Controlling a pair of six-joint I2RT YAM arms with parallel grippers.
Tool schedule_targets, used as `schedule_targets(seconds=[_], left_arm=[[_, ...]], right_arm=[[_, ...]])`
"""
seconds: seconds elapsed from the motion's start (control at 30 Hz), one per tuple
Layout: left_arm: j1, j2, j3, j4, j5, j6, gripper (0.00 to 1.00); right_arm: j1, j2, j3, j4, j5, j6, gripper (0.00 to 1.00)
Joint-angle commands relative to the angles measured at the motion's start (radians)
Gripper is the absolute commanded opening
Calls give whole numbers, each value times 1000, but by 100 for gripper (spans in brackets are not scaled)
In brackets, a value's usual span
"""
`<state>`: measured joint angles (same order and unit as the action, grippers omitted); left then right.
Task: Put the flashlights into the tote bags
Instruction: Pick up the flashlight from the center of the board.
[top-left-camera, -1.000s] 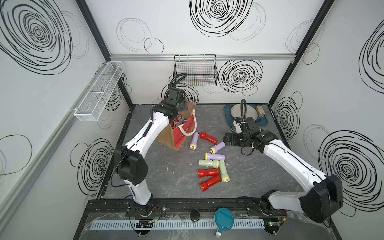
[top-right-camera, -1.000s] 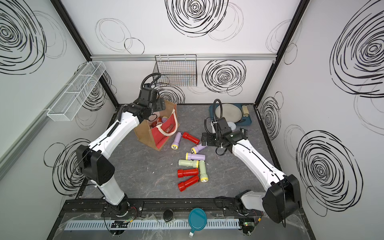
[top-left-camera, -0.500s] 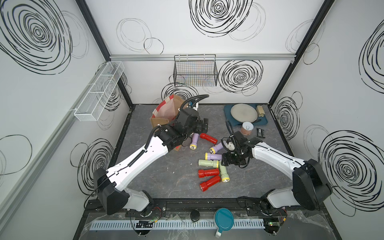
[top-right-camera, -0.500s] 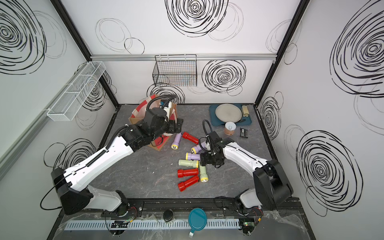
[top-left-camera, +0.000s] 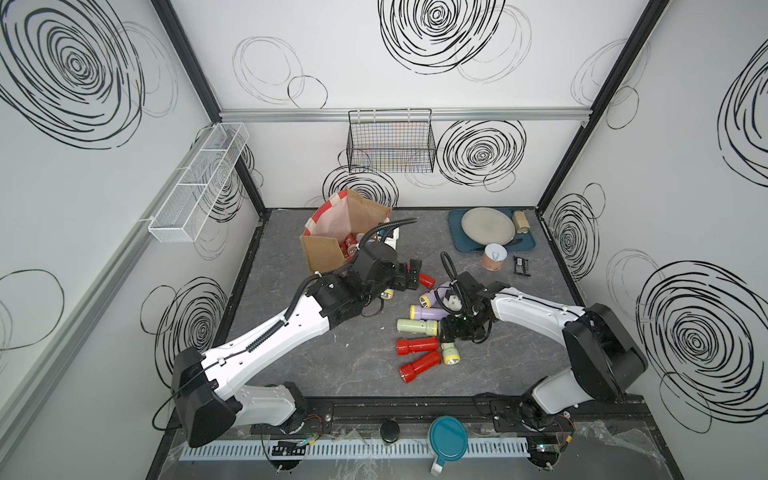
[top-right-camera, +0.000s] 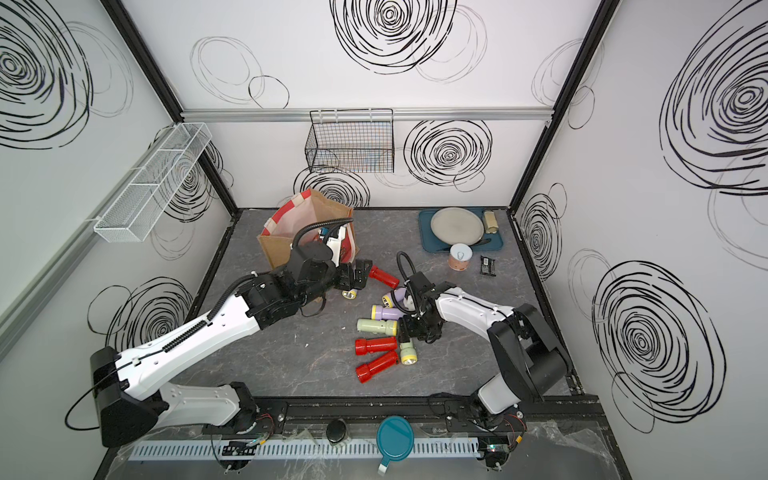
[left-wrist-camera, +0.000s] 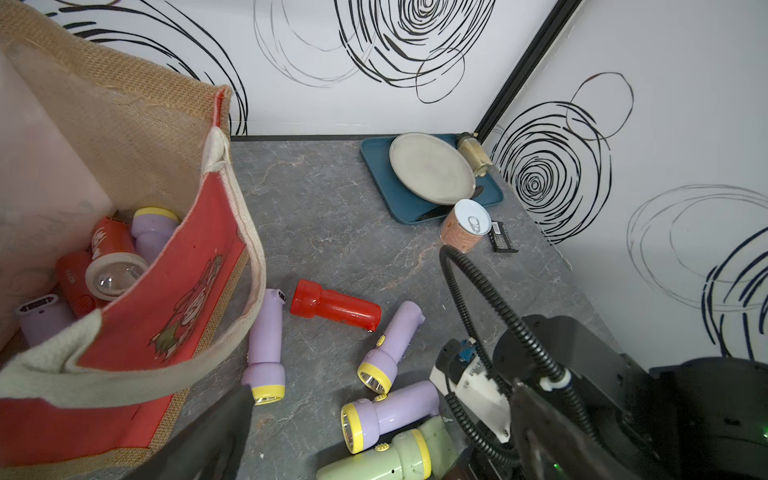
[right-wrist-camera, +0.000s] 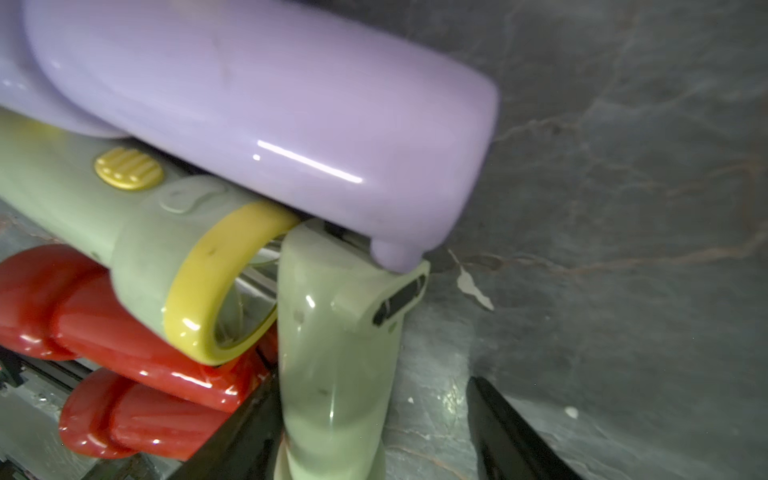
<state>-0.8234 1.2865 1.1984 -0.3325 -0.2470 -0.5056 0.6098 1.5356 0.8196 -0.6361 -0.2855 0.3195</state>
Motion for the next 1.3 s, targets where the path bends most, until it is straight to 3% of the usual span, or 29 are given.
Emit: schedule_targets(seconds=[0.0,0.5,0.77,0.93,1.13,1.27], left_arm=[[7,-21,-7,64,13,-21,99],[4,-30,-28,102,23,-67,99],[9,-31,-19,101,26,-60,99],[16,-31,-9,98,37,-53,99],[39,-33,1,128,121,-62,99],[68,-29,16,196,265,-83,99]], right_arm=[[17,17,-7,24,2,-2,70],[24,54,-28,30,137,46,46],[29,-11,-33,34,170,53,14],[33,-155,-37,44,195,53,0],[30,-445,-45,180,162,36,0],[26,-611,-68,372,126,6,0]])
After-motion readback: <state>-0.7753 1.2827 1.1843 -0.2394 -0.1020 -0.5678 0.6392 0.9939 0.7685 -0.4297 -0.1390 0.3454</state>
